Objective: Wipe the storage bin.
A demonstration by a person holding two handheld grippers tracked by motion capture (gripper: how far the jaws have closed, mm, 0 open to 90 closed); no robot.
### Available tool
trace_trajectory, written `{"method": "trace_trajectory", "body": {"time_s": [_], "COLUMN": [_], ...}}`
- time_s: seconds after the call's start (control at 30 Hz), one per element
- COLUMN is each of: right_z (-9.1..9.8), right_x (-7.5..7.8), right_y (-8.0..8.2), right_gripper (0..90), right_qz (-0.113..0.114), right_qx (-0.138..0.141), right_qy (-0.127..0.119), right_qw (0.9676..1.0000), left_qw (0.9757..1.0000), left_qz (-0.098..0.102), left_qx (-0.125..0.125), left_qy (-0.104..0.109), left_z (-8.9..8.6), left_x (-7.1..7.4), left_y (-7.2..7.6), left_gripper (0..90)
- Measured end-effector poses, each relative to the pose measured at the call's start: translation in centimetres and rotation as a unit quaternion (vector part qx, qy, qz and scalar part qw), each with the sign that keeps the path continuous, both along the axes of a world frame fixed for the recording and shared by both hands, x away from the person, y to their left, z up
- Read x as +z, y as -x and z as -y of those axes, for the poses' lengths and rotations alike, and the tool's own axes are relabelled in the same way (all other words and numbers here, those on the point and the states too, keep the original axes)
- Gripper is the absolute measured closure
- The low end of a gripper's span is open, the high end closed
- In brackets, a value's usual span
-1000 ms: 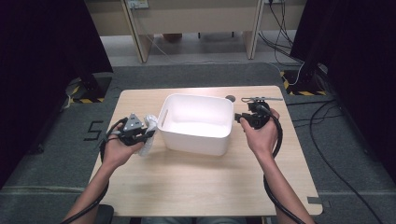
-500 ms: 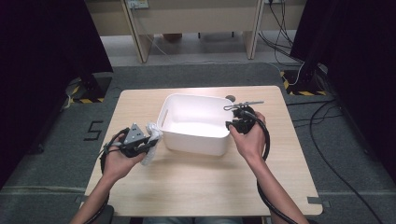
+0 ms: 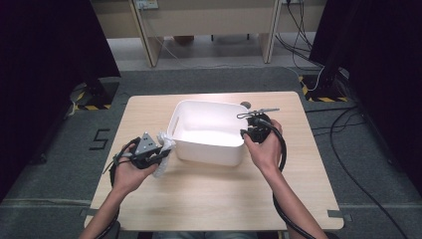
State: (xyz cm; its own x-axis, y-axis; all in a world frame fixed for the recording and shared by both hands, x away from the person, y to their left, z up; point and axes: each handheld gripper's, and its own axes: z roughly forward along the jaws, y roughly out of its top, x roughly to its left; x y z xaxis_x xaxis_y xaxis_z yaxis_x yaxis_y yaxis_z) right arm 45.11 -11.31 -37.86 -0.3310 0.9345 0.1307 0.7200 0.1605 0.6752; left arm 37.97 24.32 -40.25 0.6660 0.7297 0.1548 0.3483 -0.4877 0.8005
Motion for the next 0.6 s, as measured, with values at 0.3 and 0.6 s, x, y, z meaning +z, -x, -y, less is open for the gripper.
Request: {"method": "trace_trajectory", "body": {"time_s": [0.3, 0.6], "right_z": [0.23, -0.08], "right_x": [0.32, 0.52], "right_y": [0.46, 0.64], "right_gripper": [68.8, 72.7], "right_qz": [-0.006, -0.014], "right_qx": [0.003, -0.004], "right_qy": [-0.006, 0.0], "right_qw": [1.0, 0.9999], "left_qw": [0.9999, 0.9997], "left_qz": [0.0, -0.006], "left_qx": [0.012, 0.022], "left_qy": [0.01, 0.011], "left_z": [0.32, 0.78], "left_x": [-0.03, -0.28], "left_y": [-0.17, -0.66], "left_gripper": [79.7, 79.7]}}
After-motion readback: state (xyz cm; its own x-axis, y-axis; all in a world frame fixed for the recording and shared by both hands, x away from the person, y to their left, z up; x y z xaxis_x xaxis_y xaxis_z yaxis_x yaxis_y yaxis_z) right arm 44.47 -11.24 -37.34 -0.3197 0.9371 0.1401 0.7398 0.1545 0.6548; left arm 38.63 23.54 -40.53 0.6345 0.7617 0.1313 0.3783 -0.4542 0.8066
